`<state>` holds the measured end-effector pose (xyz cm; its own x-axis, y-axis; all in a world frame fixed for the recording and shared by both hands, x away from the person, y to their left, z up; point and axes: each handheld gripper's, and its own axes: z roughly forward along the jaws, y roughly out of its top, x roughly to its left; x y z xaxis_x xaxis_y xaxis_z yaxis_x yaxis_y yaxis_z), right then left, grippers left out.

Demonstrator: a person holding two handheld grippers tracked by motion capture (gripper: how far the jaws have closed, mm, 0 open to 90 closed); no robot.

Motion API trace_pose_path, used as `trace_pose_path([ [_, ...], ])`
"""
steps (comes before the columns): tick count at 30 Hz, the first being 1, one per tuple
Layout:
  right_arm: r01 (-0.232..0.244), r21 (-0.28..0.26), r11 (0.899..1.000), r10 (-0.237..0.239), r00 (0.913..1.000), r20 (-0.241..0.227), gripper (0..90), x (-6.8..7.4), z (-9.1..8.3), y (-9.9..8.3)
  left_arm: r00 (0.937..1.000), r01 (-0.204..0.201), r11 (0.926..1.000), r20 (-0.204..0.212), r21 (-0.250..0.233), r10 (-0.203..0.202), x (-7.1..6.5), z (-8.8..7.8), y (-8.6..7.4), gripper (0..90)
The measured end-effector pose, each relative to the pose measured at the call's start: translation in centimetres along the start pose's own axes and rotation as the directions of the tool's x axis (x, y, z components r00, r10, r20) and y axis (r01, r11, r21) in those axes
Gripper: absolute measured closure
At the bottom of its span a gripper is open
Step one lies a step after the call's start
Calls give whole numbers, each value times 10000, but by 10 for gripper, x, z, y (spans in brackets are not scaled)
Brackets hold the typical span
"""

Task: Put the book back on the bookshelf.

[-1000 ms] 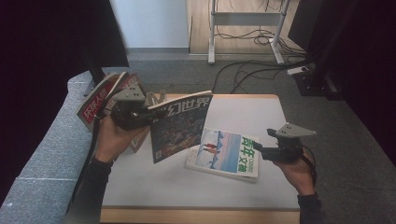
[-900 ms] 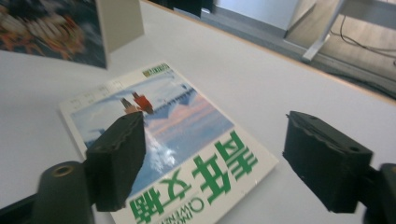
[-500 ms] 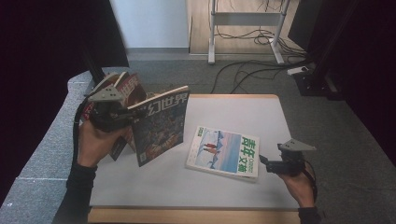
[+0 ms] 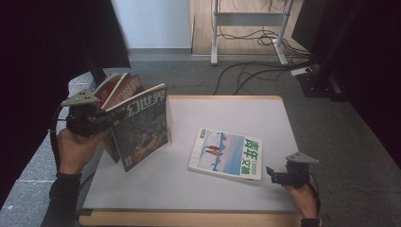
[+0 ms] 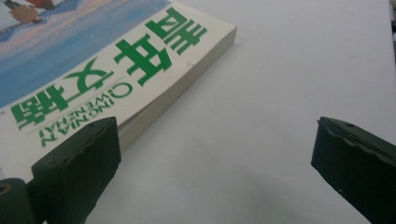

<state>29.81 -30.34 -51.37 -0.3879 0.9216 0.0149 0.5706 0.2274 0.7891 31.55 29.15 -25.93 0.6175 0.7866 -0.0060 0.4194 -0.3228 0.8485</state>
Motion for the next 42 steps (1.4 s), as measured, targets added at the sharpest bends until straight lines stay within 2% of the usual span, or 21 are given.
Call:
trace_pose_path([
  [8, -216, 183, 9996, 215, 9998, 59, 12, -3, 5, -12, 9959, 551, 9984, -727, 96, -543, 16, -15, -13, 826],
  [16, -285, 383, 9989, 284, 9996, 29, 31, -3, 11, -19, 9851, 999, 9948, -1422, 172, -965, 30, -15, -22, 826],
  [21, -260, 363, 9990, 259, 9997, 21, 33, -3, 11, -18, 9777, 1233, 9923, -1730, 149, -1189, 36, -4, -23, 826],
  [29, -315, 377, 9988, 318, 9995, -60, 39, -4, 12, -18, 9717, 1381, 9904, -1931, -16, -1358, 41, 19, -18, 826],
  [37, -337, 401, 9986, 342, 9993, -128, 49, -4, 11, -18, 9695, 1319, 9906, -2034, -375, -1368, 42, 42, -14, 826],
  [40, -337, 389, 9987, 343, 9993, -154, 54, -4, 11, -18, 9724, 1286, 9901, -1885, -570, -1371, 43, 50, -16, 825],
  [42, -349, 388, 9986, 355, 9992, -158, 58, -4, 11, -18, 9736, 1256, 9906, -1851, -536, -1335, 43, 54, -19, 825],
])
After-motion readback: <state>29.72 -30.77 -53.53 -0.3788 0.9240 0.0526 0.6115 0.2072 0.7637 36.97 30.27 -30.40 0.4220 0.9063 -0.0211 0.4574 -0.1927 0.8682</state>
